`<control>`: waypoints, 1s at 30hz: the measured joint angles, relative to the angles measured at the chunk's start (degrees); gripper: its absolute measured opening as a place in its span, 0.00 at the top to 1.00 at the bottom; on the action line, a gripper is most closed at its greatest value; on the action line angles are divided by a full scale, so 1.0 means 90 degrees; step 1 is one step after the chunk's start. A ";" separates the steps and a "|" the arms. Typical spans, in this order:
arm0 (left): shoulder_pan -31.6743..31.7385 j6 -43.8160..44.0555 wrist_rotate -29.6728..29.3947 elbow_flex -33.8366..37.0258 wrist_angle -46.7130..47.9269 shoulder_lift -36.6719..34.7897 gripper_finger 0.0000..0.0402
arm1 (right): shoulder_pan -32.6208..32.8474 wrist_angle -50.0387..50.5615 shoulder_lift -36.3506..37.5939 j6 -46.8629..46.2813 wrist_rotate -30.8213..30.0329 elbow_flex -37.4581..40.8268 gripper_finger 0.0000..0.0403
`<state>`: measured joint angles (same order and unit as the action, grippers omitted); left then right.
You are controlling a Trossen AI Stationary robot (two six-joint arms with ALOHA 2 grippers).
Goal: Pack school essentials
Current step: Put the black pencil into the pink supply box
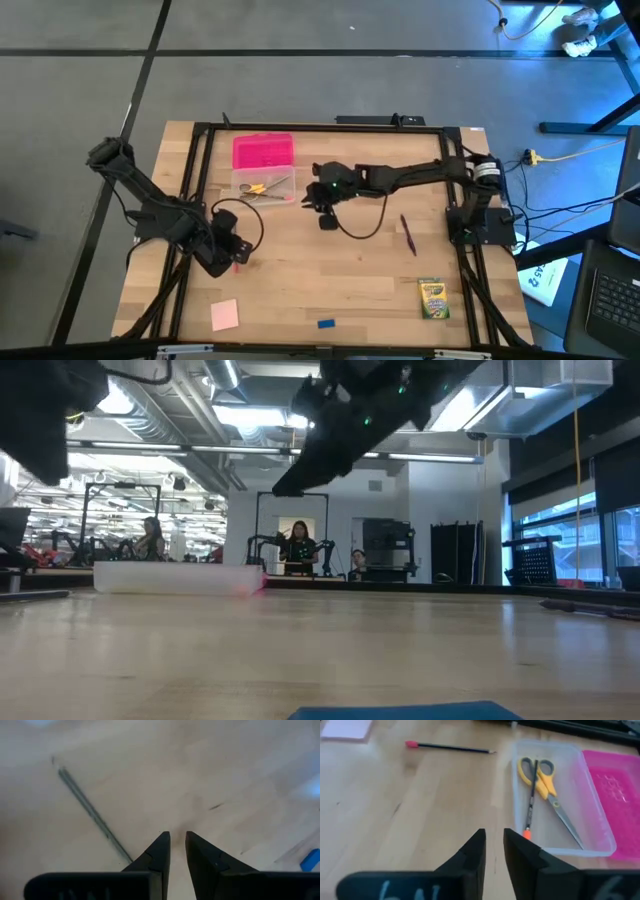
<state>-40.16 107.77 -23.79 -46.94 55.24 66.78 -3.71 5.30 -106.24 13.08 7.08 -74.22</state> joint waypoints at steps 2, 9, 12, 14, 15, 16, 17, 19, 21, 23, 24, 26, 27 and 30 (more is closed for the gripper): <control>-0.0090 0.0357 0.0208 0.0000 -0.0002 0.0127 0.86 | 0.0135 0.0109 0.0129 0.0054 -0.0124 0.0000 0.82; -0.0307 0.1321 0.0839 0.0000 -0.0004 0.0678 0.86 | 0.0574 0.0321 0.0397 0.0120 -0.0327 0.0000 0.82; -0.0388 0.1351 0.0954 0.0000 -0.0065 0.0867 0.86 | 0.0724 0.0454 0.0435 0.0254 -0.0329 0.0000 0.82; -0.0435 0.1392 0.0952 0.0000 -0.0246 0.0956 0.86 | 0.0800 0.0586 0.0475 0.0341 -0.0327 0.0000 0.82; -0.0437 0.1455 0.0952 0.0000 -0.0345 0.0995 0.86 | 0.0834 0.0643 0.0494 0.0415 -0.0301 0.0000 0.82; -0.0437 0.1506 0.0952 0.0000 -0.0441 0.1041 0.86 | 0.0858 0.0678 0.0506 0.0468 -0.0212 0.0000 0.82; -0.0437 0.1515 0.0954 0.0000 -0.0508 0.1071 0.86 | 0.0871 0.0783 0.0537 0.0554 -0.0092 0.0000 0.82; -0.0427 0.1519 0.0954 0.0000 -0.0571 0.1089 0.86 | 0.0891 0.1005 0.0576 0.0597 0.0260 0.0000 0.82; -0.0418 0.1527 0.0964 0.0000 -0.0596 0.1119 0.86 | 0.0889 0.1137 0.0627 0.0589 0.0687 0.0000 0.82; -0.0418 0.1532 0.0966 0.0000 -0.0592 0.1120 0.86 | 0.0889 0.1143 0.0661 0.0556 0.1104 0.0000 0.82; -0.0418 0.1534 0.0966 0.0000 -0.0595 0.1120 0.86 | 0.0889 0.1174 0.0673 0.0554 0.1281 0.0000 0.82; -0.0420 0.1629 0.0969 0.0000 -0.0613 0.1120 0.86 | 0.0889 0.1156 0.0673 0.0577 0.1643 0.0000 0.82; -0.0434 0.1704 0.0978 0.0000 -0.0612 0.1120 0.86 | 0.0889 0.1165 0.0673 0.0585 0.1818 0.0000 0.82; -0.0459 0.1852 0.1184 0.0000 -0.0608 0.1120 0.86 | 0.0889 0.1166 0.0673 0.0590 0.2192 0.0000 0.82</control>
<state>-44.29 124.43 -13.14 -46.94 49.77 76.86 4.29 15.79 -100.18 18.39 26.81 -74.22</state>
